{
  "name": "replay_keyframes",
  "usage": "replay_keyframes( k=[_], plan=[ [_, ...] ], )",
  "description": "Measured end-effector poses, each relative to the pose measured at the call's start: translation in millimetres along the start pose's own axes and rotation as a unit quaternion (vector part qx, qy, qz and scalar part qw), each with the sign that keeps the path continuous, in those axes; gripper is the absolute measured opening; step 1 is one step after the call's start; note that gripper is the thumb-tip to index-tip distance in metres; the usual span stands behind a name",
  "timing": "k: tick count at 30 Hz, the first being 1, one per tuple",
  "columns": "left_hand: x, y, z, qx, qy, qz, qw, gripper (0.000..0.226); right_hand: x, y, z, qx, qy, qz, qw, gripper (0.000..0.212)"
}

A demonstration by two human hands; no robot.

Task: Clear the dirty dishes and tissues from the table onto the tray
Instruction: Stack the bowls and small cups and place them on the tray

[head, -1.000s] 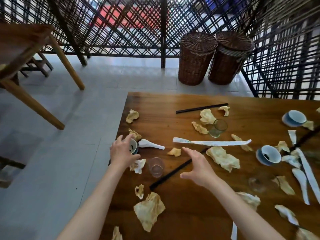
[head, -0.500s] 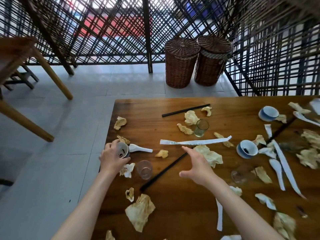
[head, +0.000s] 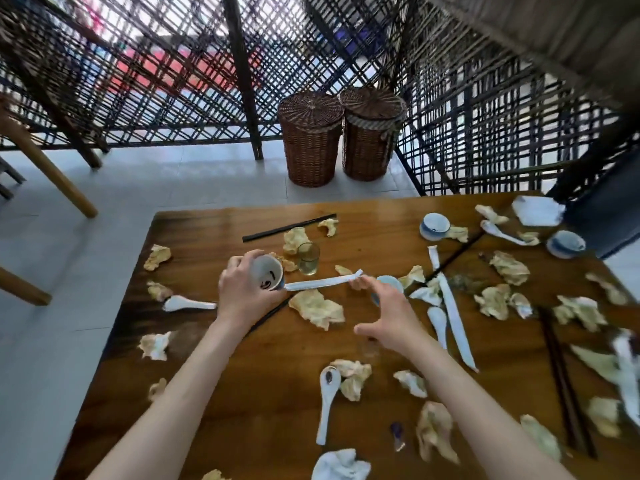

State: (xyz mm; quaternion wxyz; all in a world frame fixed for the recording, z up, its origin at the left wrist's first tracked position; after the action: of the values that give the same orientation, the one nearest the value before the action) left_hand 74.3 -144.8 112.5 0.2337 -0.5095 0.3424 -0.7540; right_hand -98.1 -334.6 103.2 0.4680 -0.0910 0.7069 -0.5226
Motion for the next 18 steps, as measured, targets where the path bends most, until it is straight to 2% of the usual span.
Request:
replay_keyframes(
  k=[5,10,18],
  plan=[
    [87.9,58.6,-32.1,-0.037,0.011,-0.022,0.999,0.077,71.9,-52.4,21.7,-0.008,-0.013,0.000,1.000,0.095],
    [145.9,119.7,-48.2,-0.046,-0.012,-0.028,0.998,0.078,139.2,-93.2,56.2,-0.022,-0.033,-0.018,0.999,0.096],
    [167.8,178.4,-54.7,-0.073,-0.041,0.031,0.996,0.078,186.9,-105.0,89.7,-0.030,-0.048,-0.009,0.998,0.099]
  ],
)
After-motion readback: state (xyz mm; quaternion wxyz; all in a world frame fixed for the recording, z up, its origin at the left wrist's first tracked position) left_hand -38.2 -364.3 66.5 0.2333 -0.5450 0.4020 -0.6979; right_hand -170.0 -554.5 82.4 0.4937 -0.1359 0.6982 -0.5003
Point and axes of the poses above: each hand's wrist, its own z-axis towards the middle knuckle, its own y-axis out of the palm, x = y × z, the point moved 1 cm from there along z, towards the middle knuckle, and after that the axes turned 15 degrees about x, right-handed, at the moved point
